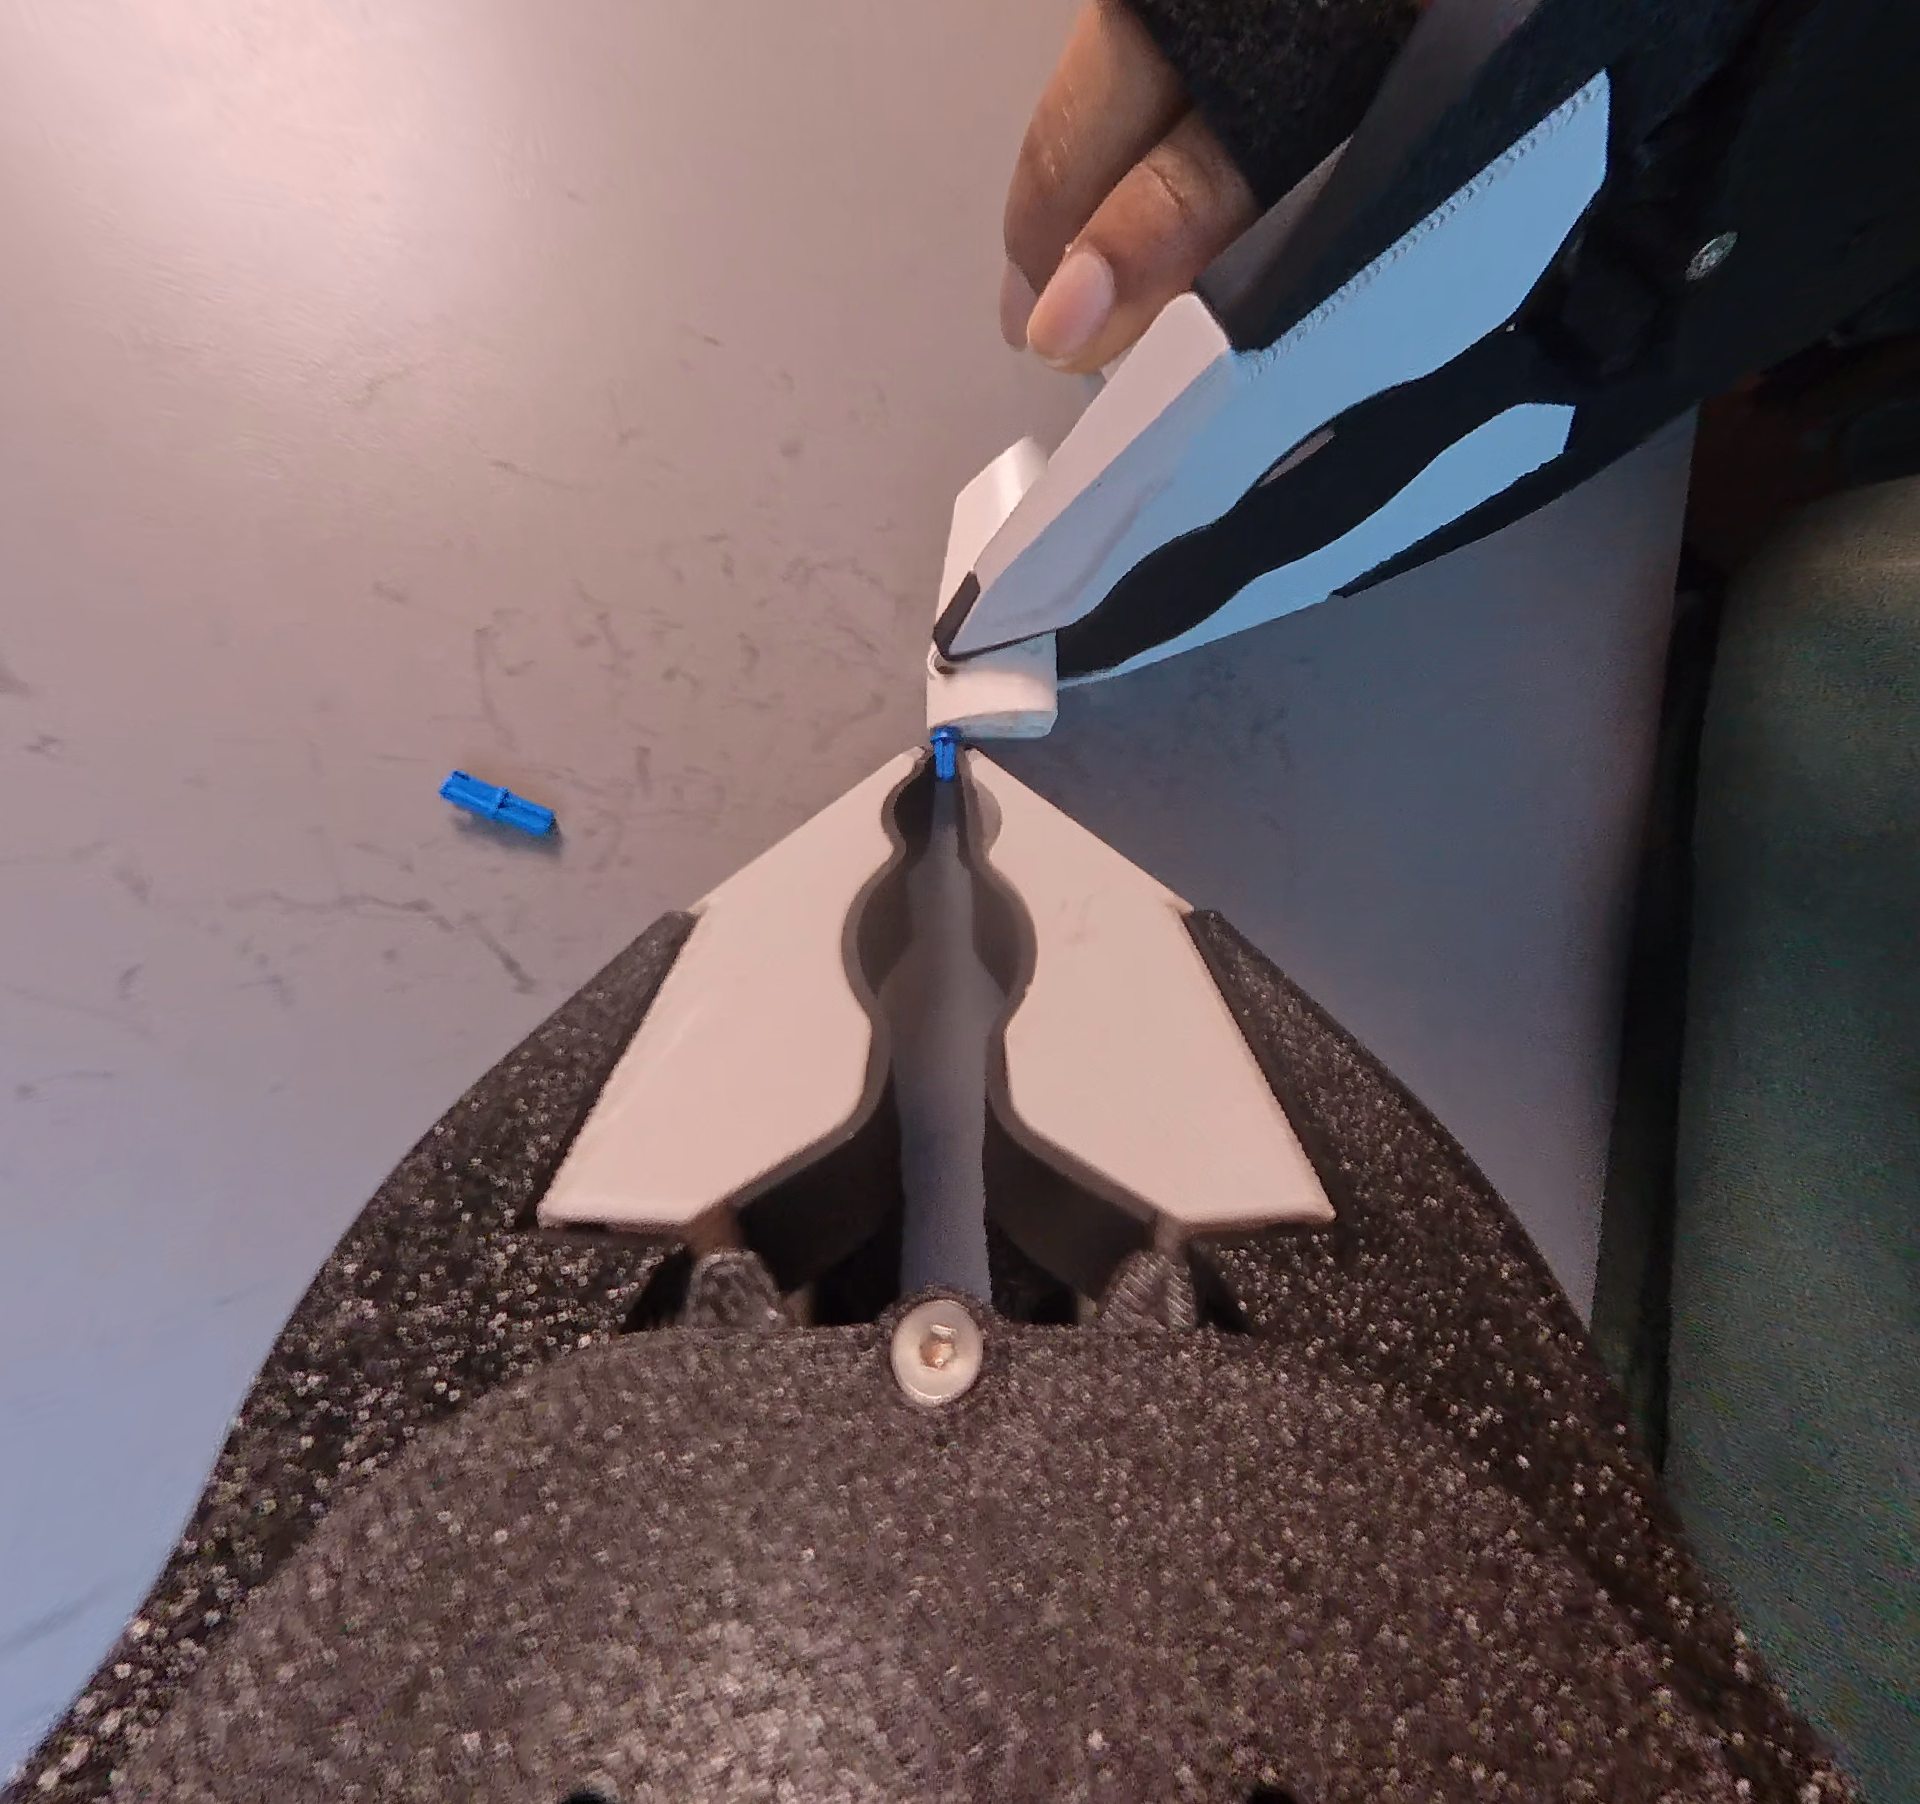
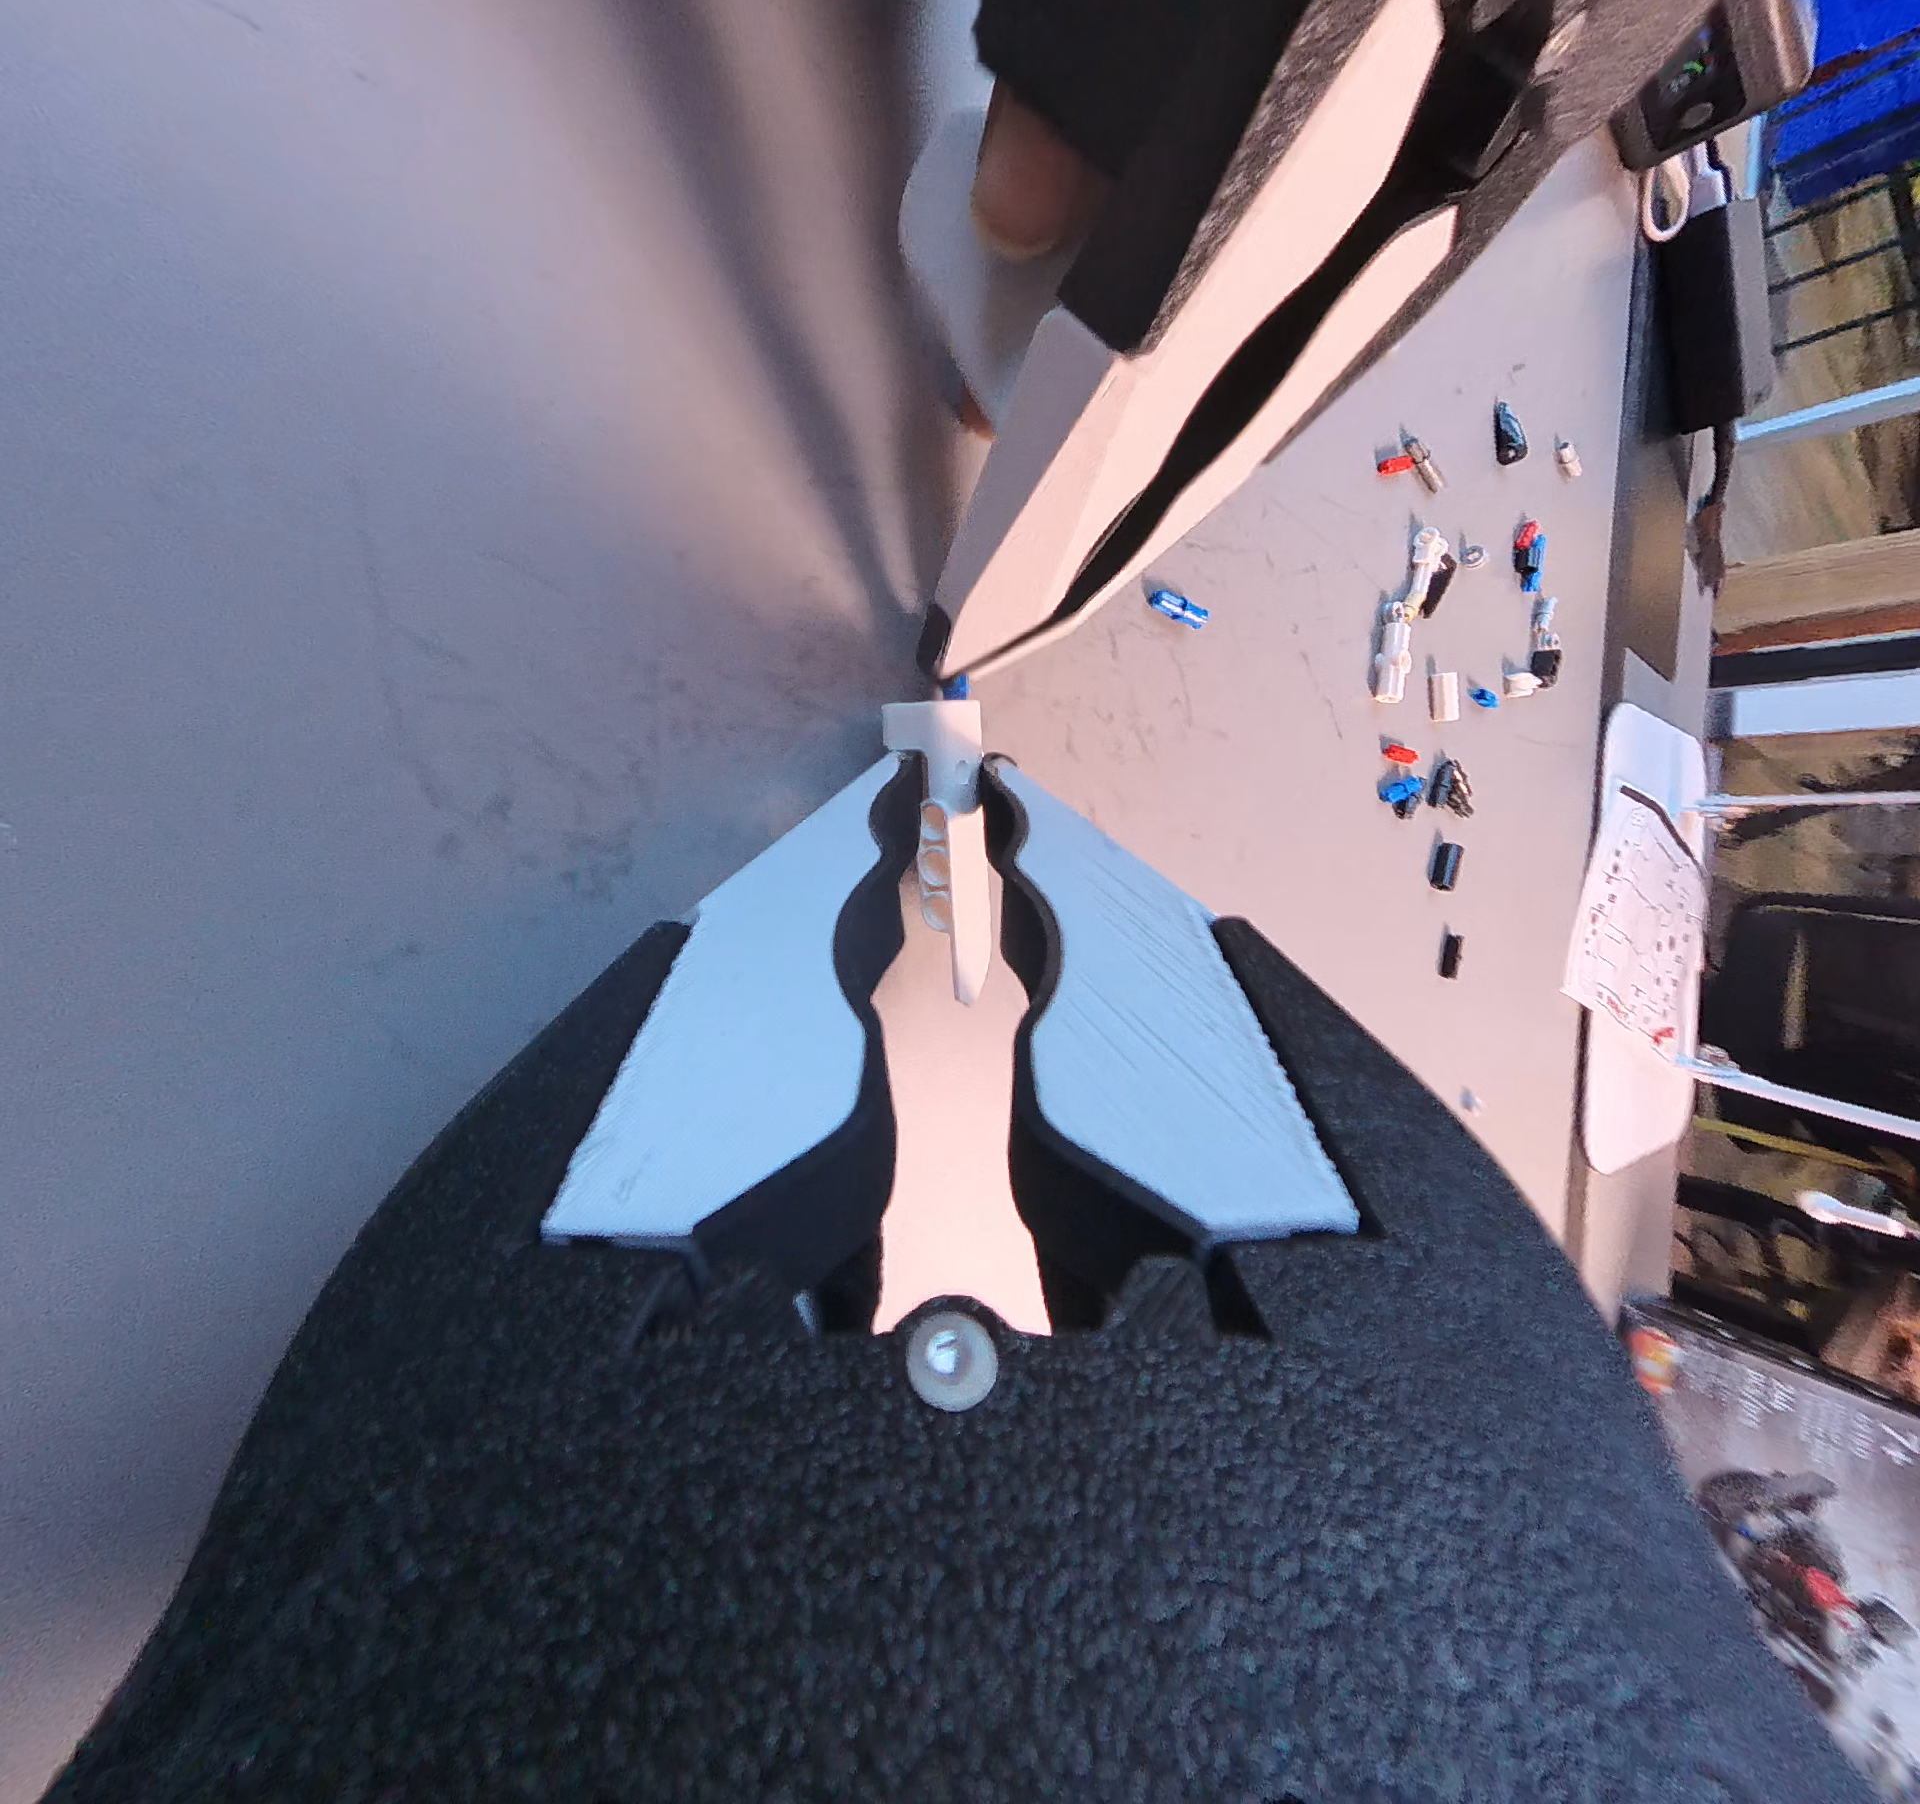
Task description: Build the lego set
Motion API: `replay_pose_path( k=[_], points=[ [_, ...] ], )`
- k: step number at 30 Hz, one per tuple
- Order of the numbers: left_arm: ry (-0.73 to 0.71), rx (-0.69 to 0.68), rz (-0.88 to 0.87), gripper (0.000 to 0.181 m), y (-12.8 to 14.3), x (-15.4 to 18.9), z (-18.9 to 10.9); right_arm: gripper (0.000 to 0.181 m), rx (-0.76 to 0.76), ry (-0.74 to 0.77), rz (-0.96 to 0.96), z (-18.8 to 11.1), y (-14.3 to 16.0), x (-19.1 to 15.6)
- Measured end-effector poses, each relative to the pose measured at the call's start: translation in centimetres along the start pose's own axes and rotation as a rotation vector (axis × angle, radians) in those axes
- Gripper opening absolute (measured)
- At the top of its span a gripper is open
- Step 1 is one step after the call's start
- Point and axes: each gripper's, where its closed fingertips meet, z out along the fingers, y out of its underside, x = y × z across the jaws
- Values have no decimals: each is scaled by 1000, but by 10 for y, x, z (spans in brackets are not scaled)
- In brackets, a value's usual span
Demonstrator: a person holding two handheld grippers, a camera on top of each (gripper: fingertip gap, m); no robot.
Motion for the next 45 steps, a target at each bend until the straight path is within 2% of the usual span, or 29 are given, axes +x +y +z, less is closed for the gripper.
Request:
replay_pose_path(
  k=[5, 9, 13, 16, 19, 26, 29, 32, 37, 45],
  points=[
    [-103, 5, 196, 2, -2, 1, 4, 11, 14, -17, 10, -1, 0, -1],
    [-149, 26, 269, 3, -2, -1, 4, 11, 32, -28, 45, -1, 1, -1],
    [-126, 119, 196, 12, -5, -6, -11, 11, 16, 4, 89, 1, 2, 1],
    [-228, 256, 91, 22, -8, -39, -36, 12, -1, 44, 112, 0, 10, 5],
    [-285, 357, 6, 31, -21, -55, -56, 11, -26, 76, 133, 1, 18, 13],
    [-462, 182, 43, 39, -4, -72, -35, 11, -37, 102, 163, 2, 22, 17],
    [-472, 174, 40, 37, -5, -73, -29, 11, -36, 106, 167, 2, 22, 18],
    [-484, 162, 32, 21, -4, -75, -29, 11, -33, 107, 173, 2, 23, 18],
    [-474, 150, 59, 8, -5, -73, -26, 11, -22, 104, 187, 2, 23, 18],
    [-391, 57, 300, 5, -4, -70, -26, 11, -10, 101, 196, 1, 24, 18]
  ],
)
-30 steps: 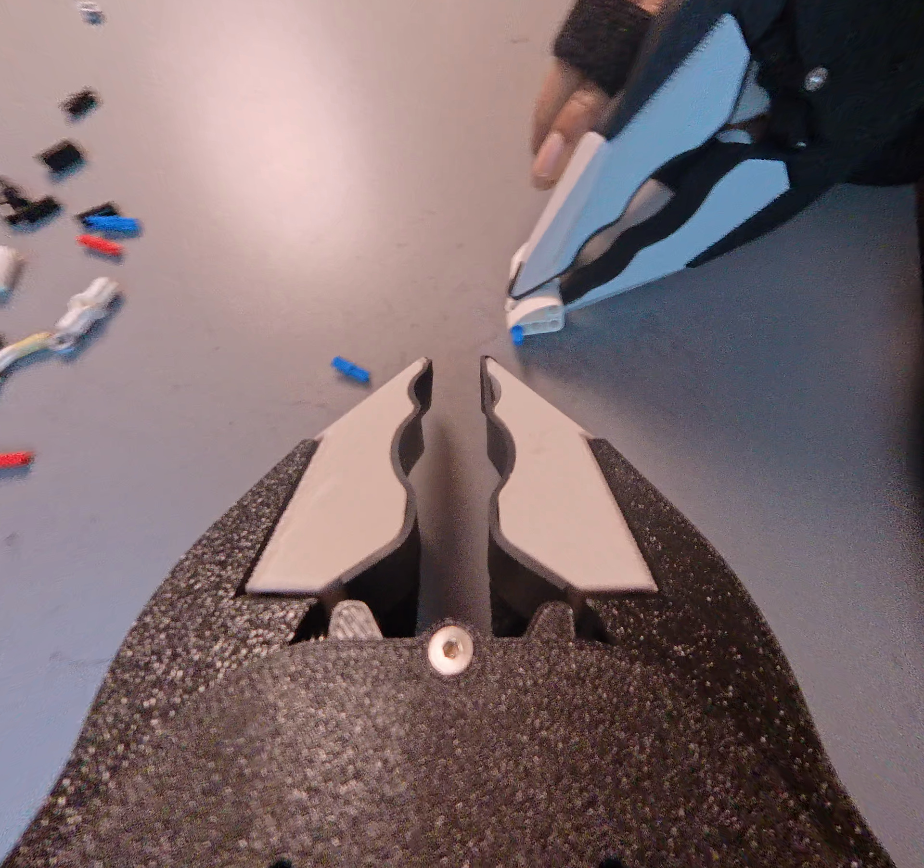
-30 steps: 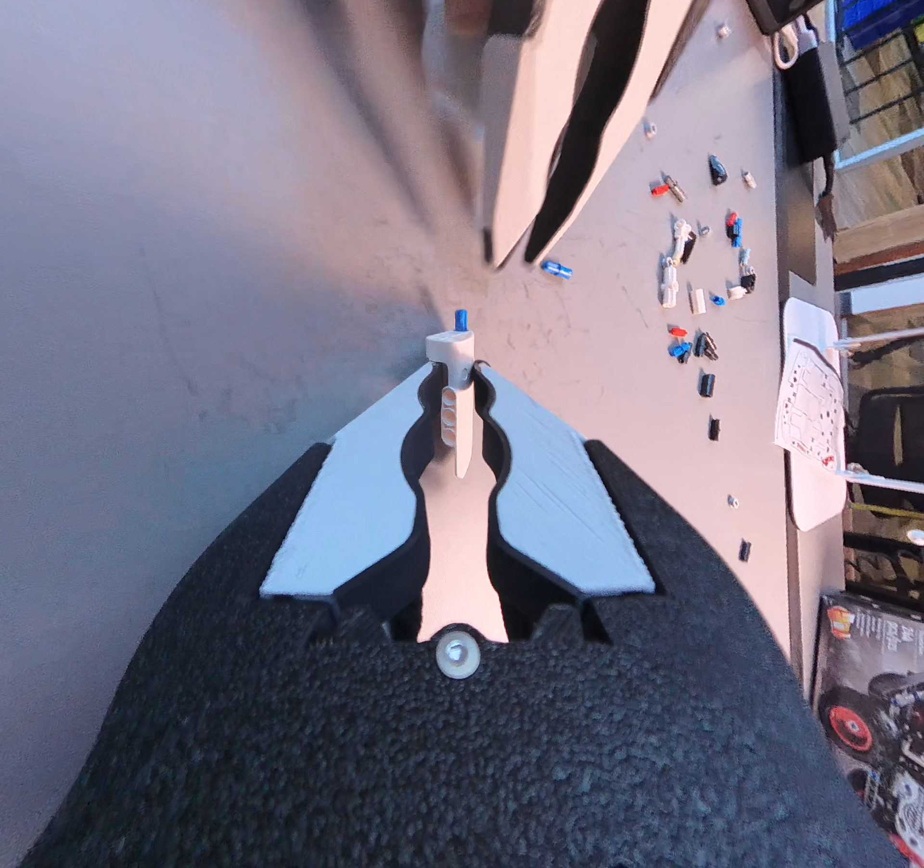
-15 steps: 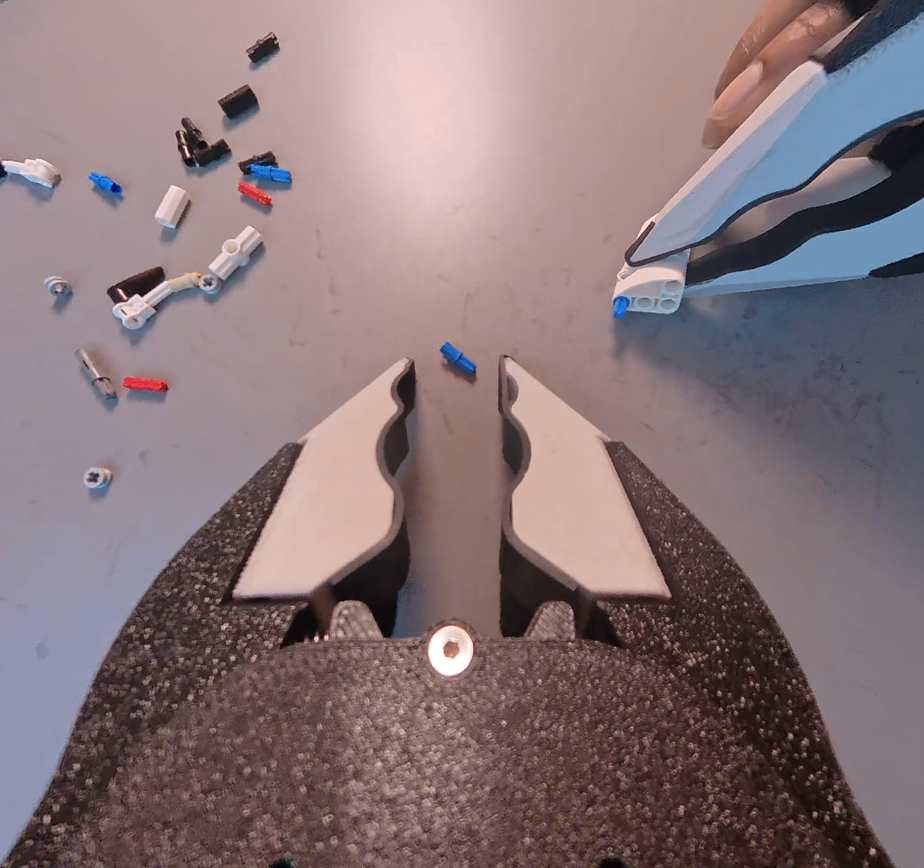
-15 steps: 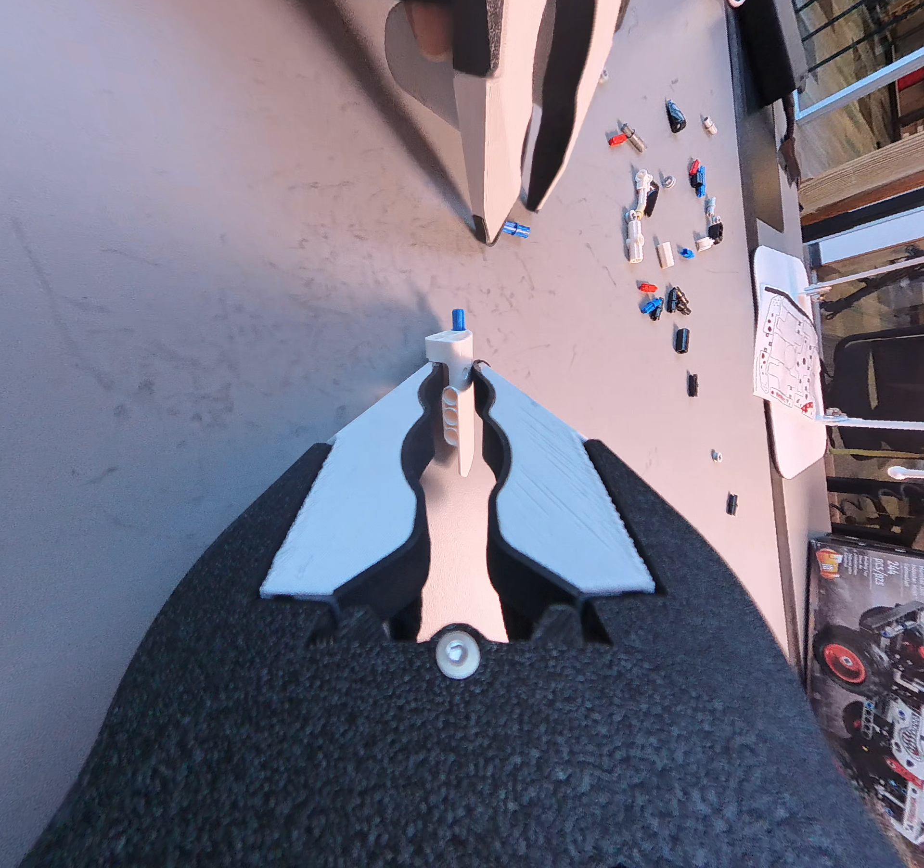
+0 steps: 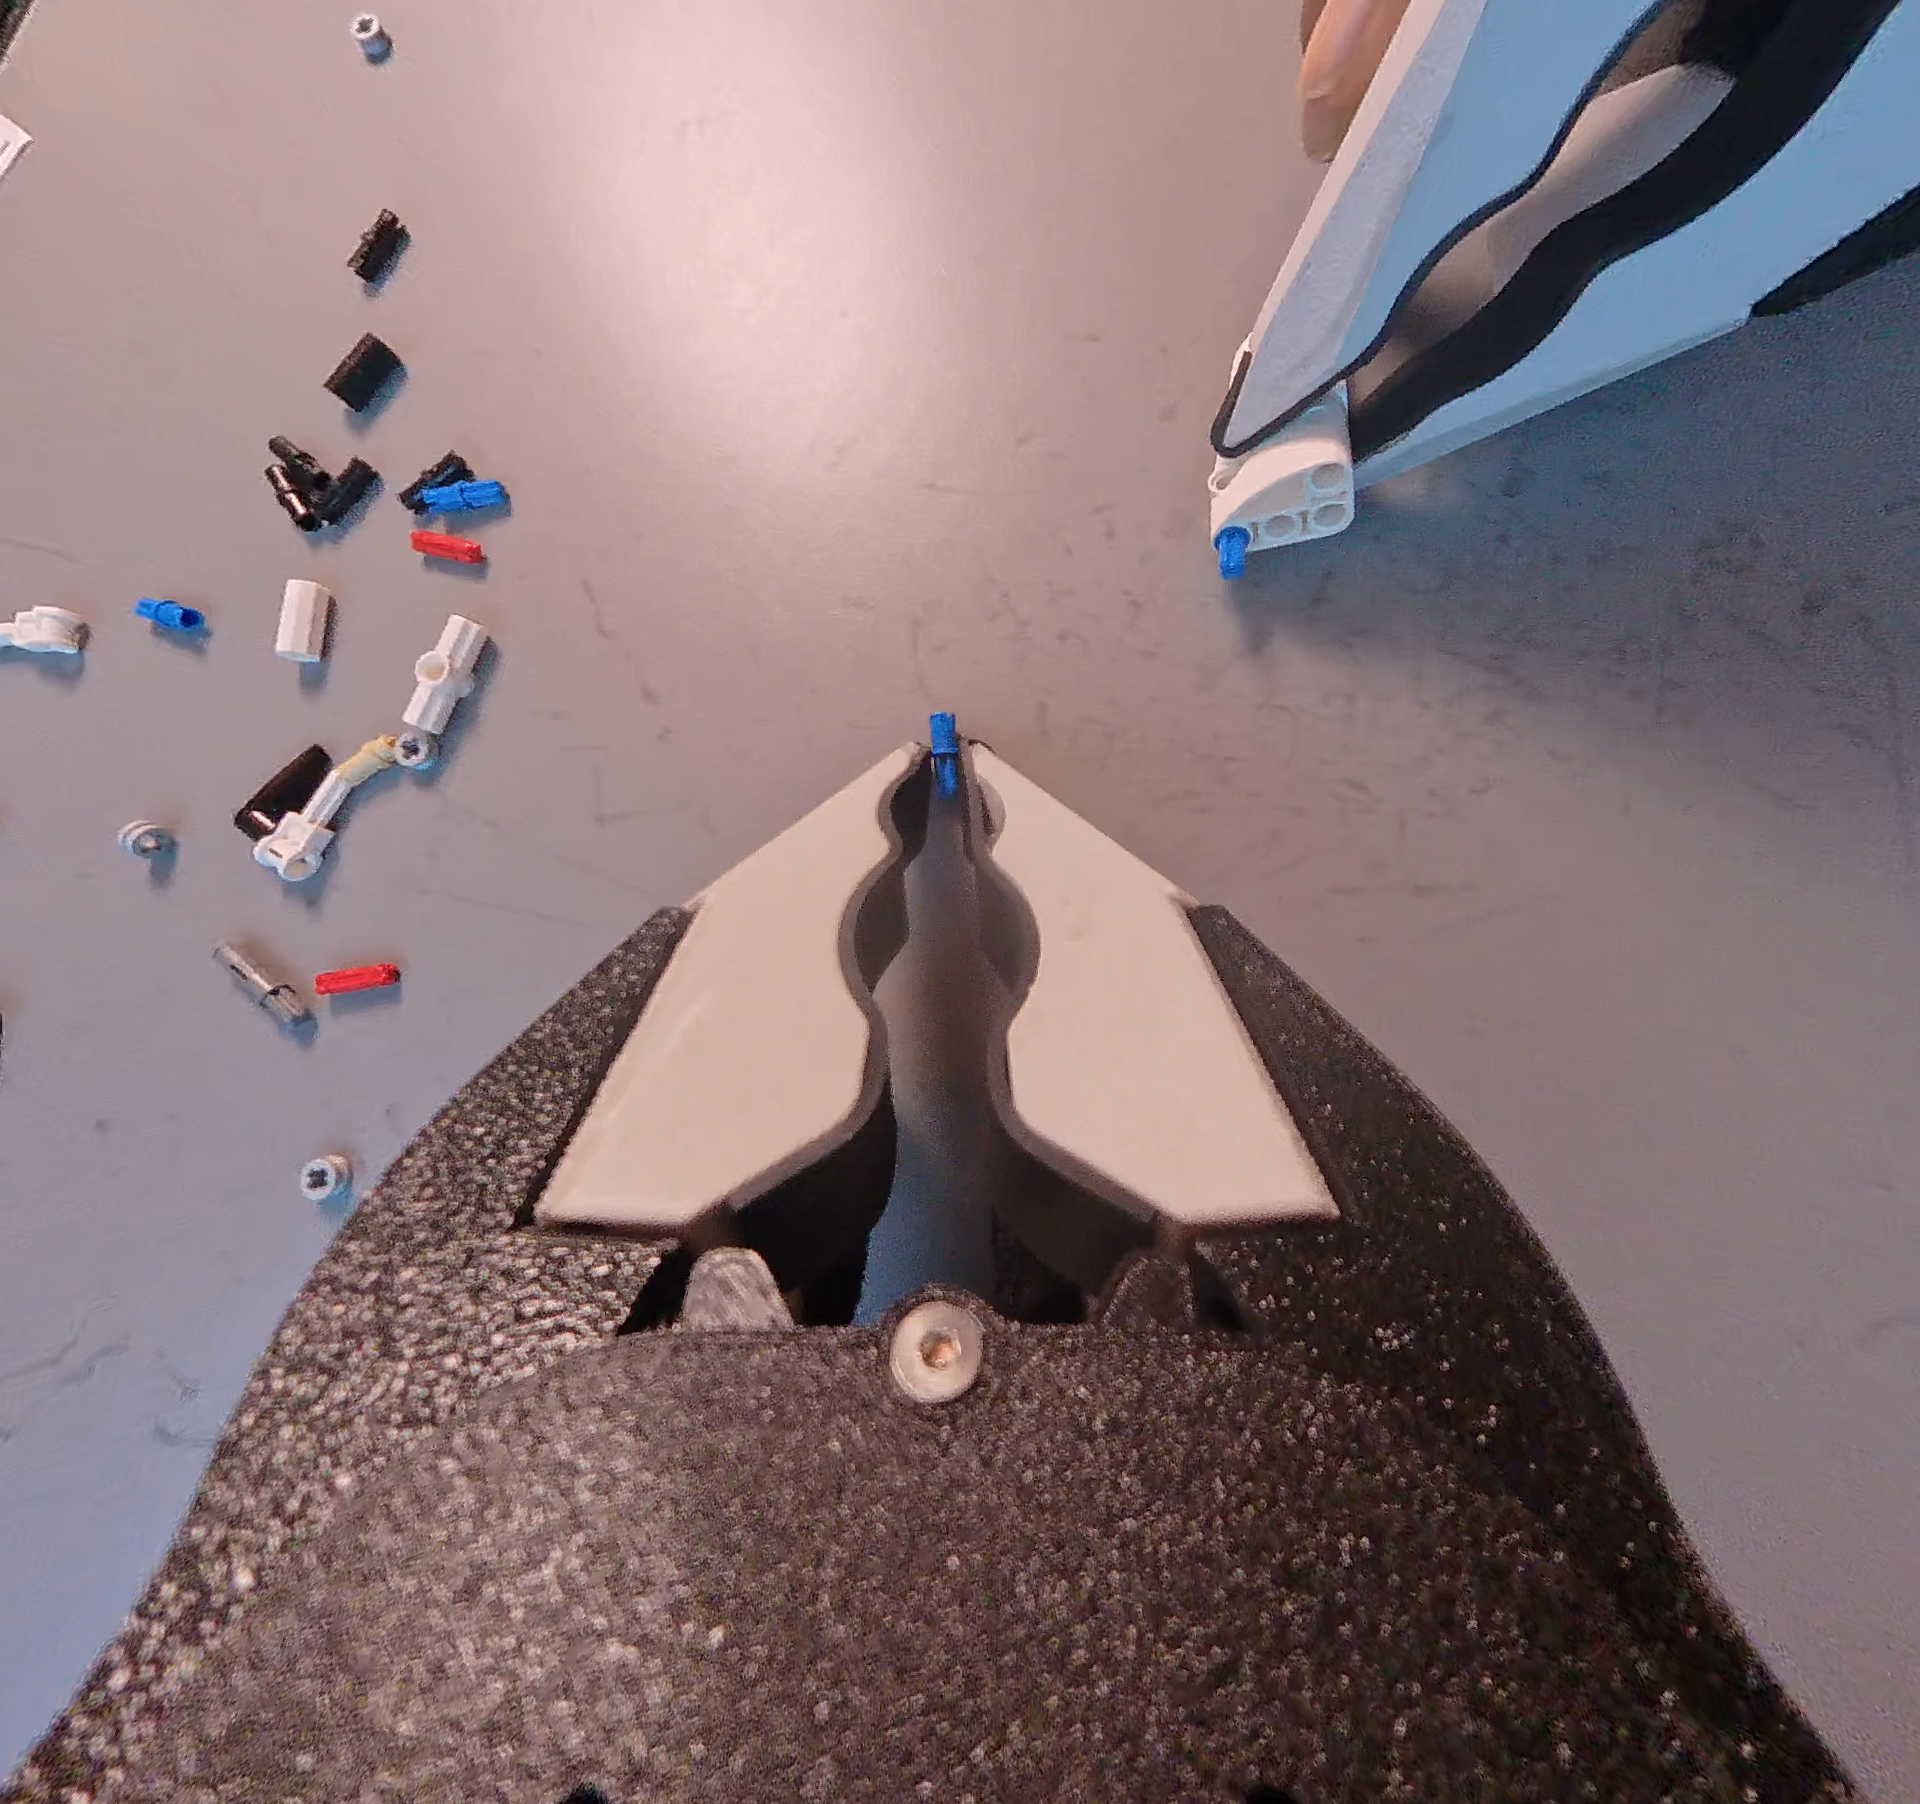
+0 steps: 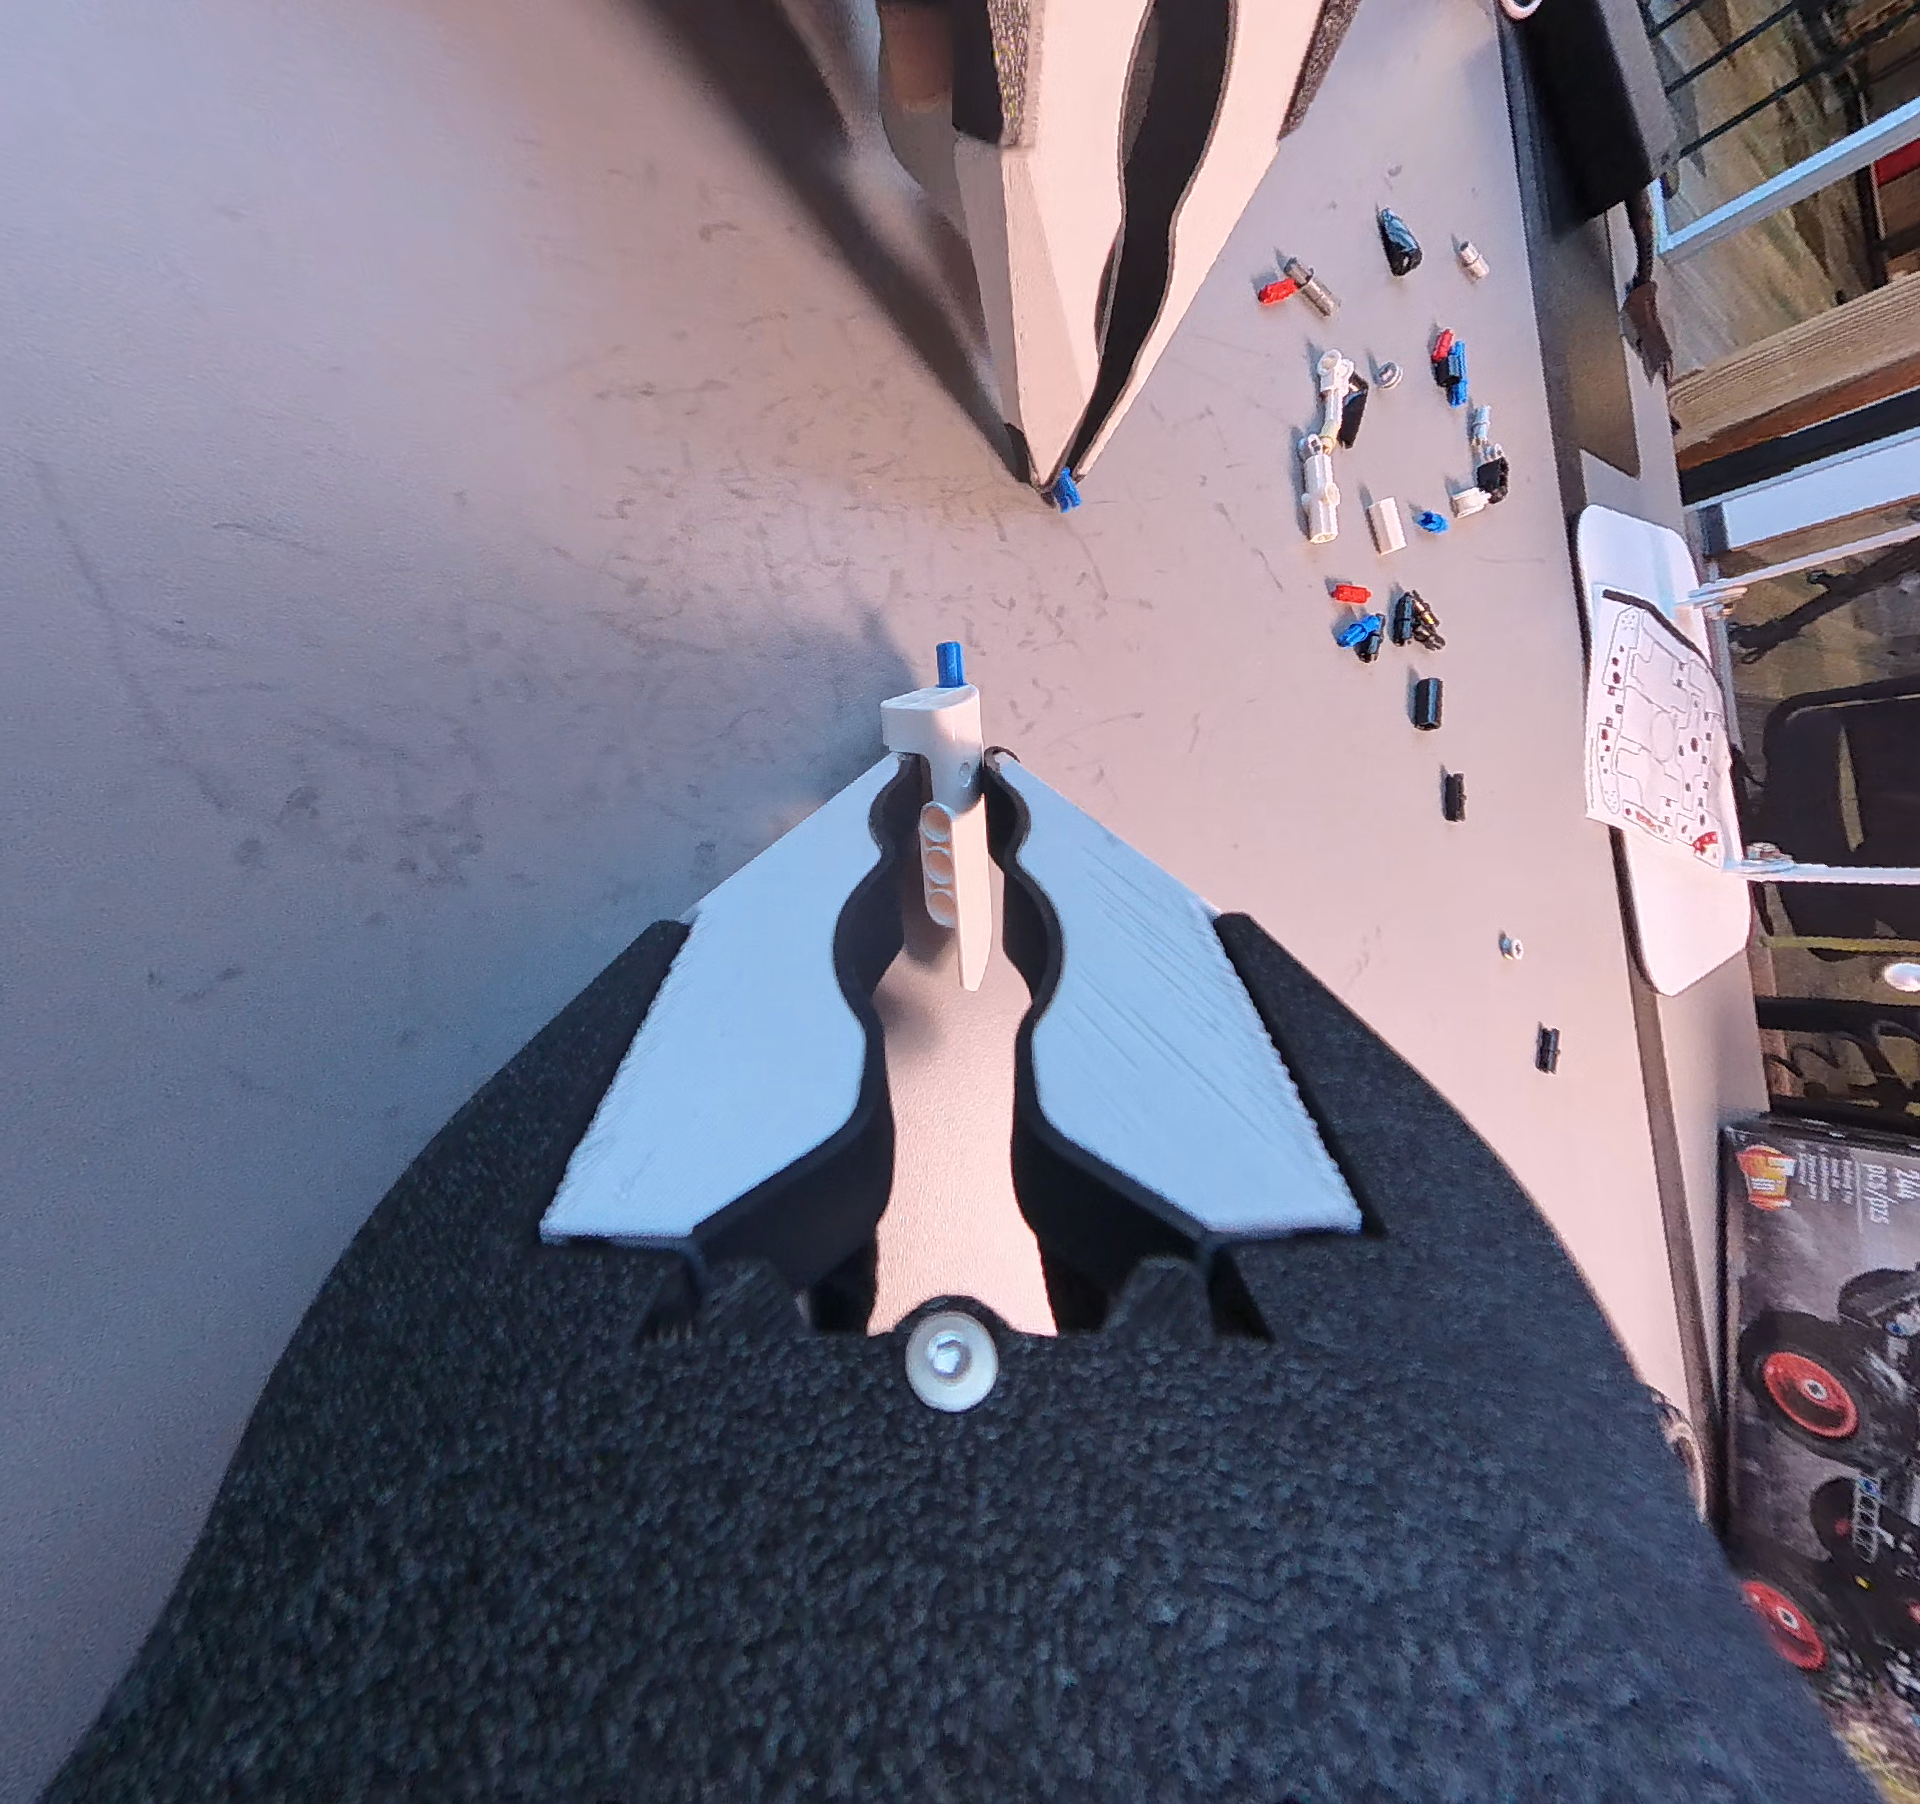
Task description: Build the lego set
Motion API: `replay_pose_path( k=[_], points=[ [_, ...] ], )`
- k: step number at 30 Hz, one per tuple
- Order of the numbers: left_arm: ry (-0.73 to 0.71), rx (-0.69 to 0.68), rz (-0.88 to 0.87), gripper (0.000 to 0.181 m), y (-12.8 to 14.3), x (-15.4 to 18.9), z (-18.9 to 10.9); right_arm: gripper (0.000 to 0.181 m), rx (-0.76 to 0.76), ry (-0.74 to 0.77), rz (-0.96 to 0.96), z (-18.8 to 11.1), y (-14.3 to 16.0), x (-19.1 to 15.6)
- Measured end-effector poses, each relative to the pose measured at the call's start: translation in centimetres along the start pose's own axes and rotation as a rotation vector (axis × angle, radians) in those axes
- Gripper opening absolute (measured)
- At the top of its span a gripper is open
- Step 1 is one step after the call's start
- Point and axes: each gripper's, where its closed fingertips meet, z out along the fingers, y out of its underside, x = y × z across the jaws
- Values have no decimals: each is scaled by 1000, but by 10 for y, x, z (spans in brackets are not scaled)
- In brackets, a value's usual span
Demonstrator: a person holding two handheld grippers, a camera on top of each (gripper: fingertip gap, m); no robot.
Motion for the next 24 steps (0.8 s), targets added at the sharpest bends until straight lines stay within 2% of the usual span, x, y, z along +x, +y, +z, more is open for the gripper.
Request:
replay_pose_path(
  k=[13, 16, 24],
  points=[
    [91, 20, -77, 6, 4, 3, -4, 12, 11, -24, 35, 0, 1, 0],
    [142, 25, -114, 18, 6, 8, -7, 13, 16, -53, 63, -2, 2, -1],
    [86, 17, -129, 5, 7, 0, -6, 20, 35, -188, 126, -9, 4, -8]
  ],
)
